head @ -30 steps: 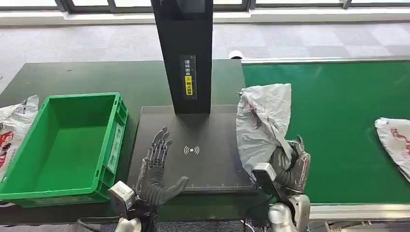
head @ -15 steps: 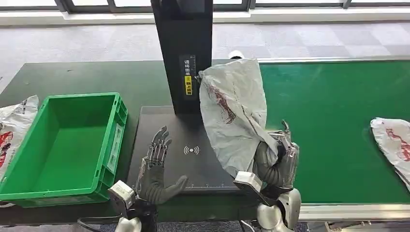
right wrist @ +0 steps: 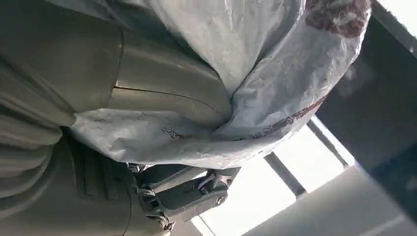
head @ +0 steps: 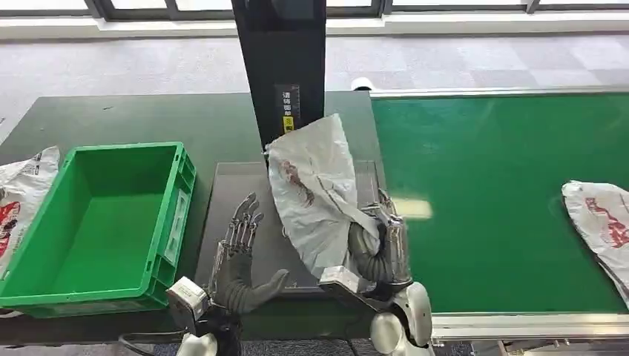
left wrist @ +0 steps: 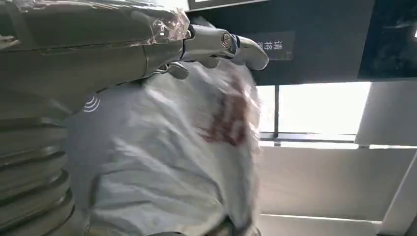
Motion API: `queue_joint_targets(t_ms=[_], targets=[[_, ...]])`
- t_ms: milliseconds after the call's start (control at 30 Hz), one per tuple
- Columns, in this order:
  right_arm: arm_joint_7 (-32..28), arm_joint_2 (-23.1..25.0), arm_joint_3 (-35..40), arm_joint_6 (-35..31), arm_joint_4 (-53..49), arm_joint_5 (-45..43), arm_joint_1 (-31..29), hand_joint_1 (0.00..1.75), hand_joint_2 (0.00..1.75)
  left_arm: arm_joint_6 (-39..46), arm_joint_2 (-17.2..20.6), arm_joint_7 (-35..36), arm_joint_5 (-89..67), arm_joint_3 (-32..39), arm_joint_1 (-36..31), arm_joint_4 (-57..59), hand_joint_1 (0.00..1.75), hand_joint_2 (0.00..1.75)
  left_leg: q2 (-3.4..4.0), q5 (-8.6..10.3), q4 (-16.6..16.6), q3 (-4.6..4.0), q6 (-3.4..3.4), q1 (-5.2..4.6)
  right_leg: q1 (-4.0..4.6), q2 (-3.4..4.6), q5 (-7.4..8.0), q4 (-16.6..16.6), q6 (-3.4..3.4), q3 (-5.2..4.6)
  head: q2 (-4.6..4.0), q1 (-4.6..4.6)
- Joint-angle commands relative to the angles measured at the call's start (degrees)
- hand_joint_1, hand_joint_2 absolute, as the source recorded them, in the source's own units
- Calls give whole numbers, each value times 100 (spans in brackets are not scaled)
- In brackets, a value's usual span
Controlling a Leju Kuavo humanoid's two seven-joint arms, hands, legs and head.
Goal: Moved the parcel from conveyor to table for the left to box.
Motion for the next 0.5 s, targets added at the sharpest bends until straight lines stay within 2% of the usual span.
queue_joint_targets(t_ms=[33,500], targets=[[246,-151,404,153,1820,211,-800,175,175,-42,108,22,-22,272,-94,198,0,175,17,2,-8,20,-1,6,7,15,9,-12,-4,9,0,0],[246,-151,404,153,1820,211,-800,175,175,-42,108,22,-22,272,-94,198,0,175,4,6,-8,14,-3,2,3,5,9,-10,-6,3,0,2]])
